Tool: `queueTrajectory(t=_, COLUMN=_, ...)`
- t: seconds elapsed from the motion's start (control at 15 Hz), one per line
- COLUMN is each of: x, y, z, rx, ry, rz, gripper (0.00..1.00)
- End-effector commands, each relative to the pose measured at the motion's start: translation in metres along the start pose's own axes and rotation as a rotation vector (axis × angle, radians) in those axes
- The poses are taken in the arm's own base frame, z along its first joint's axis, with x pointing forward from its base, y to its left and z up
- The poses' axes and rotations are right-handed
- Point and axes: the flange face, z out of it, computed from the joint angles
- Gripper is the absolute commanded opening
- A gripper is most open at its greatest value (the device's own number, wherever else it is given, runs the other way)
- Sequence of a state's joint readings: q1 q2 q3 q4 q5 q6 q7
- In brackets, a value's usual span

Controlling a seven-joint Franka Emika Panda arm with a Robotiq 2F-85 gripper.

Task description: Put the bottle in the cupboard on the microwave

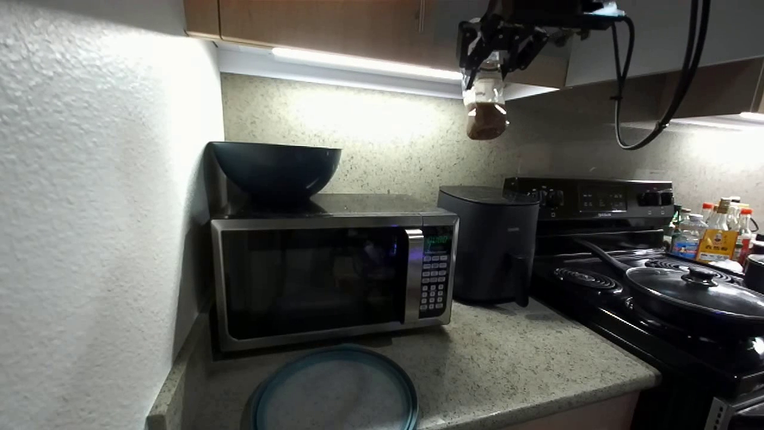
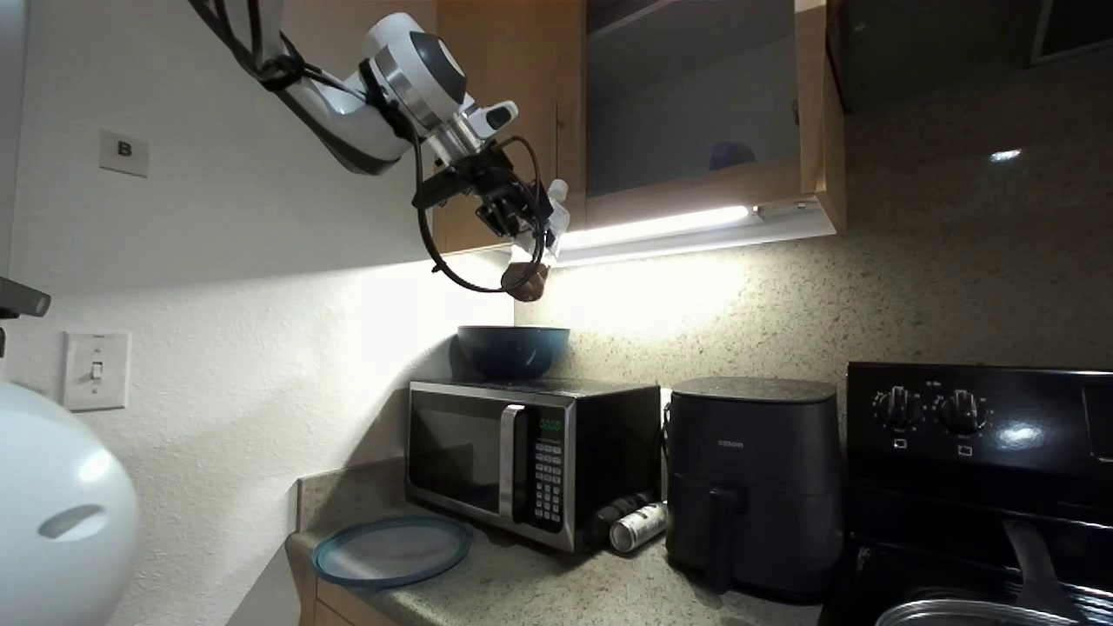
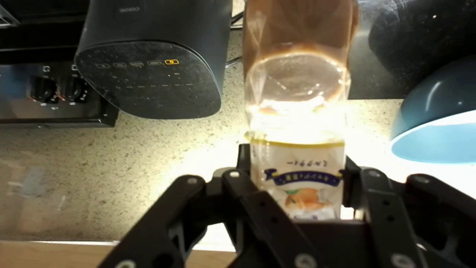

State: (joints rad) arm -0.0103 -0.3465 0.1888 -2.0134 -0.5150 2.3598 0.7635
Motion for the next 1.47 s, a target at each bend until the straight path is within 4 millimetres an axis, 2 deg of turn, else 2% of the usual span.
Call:
queueTrajectory(t=0.0, x=0.023, y=-0.014, z=0.019, rx=0.078, ry=0.042, rz=-0.074, gripper=0.26)
queueTrajectory(t=0.47, x=0.032, y=-0.048, z=0.074, rx=0.165, ry=0.045, rz=-0.194, gripper=0.26)
queueTrajectory(t=0.53, x=0.023, y=-0.041, z=0.069, rx=0.128, ry=0.031, rz=-0.154, gripper=0.51)
queueTrajectory(t=0.67, x=0.024, y=-0.048, z=0.079, rx=0.139, ry=0.024, rz=-0.173, gripper=0.51)
queueTrajectory(t=0.8, x=0.026, y=-0.049, z=0.081, rx=0.141, ry=0.026, rz=-0.175, gripper=0.51)
queueTrajectory(t=0.87, x=0.027, y=-0.049, z=0.080, rx=0.142, ry=0.027, rz=-0.175, gripper=0.26)
queueTrajectory(t=1.0, x=0.018, y=-0.051, z=0.092, rx=0.129, ry=0.031, rz=-0.123, gripper=0.26)
queueTrajectory(t=1.4, x=-0.018, y=-0.053, z=0.151, rx=0.066, ry=-0.010, rz=0.084, gripper=0.26)
